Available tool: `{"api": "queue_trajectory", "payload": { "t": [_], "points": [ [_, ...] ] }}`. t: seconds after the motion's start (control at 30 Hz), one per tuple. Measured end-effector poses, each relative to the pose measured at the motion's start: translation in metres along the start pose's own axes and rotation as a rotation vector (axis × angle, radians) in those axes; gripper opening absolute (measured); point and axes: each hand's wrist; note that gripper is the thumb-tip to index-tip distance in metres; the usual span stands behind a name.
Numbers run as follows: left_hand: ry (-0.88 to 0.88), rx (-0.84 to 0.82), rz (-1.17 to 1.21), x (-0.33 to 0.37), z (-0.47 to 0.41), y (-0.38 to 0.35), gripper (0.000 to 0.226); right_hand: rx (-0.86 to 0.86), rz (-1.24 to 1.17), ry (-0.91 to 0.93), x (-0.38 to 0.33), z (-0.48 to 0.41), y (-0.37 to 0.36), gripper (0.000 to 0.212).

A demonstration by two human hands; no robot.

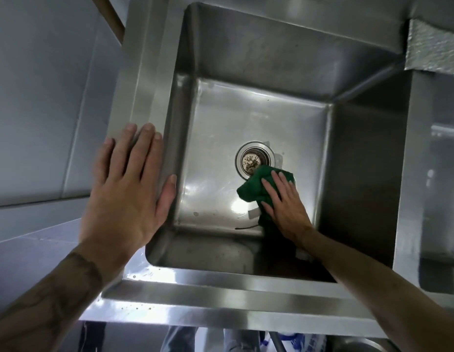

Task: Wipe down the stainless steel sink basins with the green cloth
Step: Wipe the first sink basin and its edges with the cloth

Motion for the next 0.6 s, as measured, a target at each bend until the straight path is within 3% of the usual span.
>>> {"api": "queue_trajectory", "payload": {
  "t": [0.23, 0.4, 0.6],
  "points": [
    [0.008, -0.041, -0.019, 0.001, -0.001, 0.005, 0.068, 0.083, -0.104, -0.357, -0.054, -0.021, -0.01, 0.063],
    [0.001, -0.08, -0.022, 0.0, -0.002, 0.007, 0.071, 0.09, -0.142, -0.427, -0.048, -0.028, -0.007, 0.064],
    [-0.008, -0.108, 0.005, -0.002, -0.002, 0.007, 0.073, 0.304, -0.331, -1.09, -0.075, -0.064, -0.016, 0.064]
  ]
}}
Point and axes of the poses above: each hand's wrist, its own z-axis away from the middle knuckle, its own y-axis out of the back of the hand, x = y × z, and after that the axes turned 5 degrees about y, right-handed
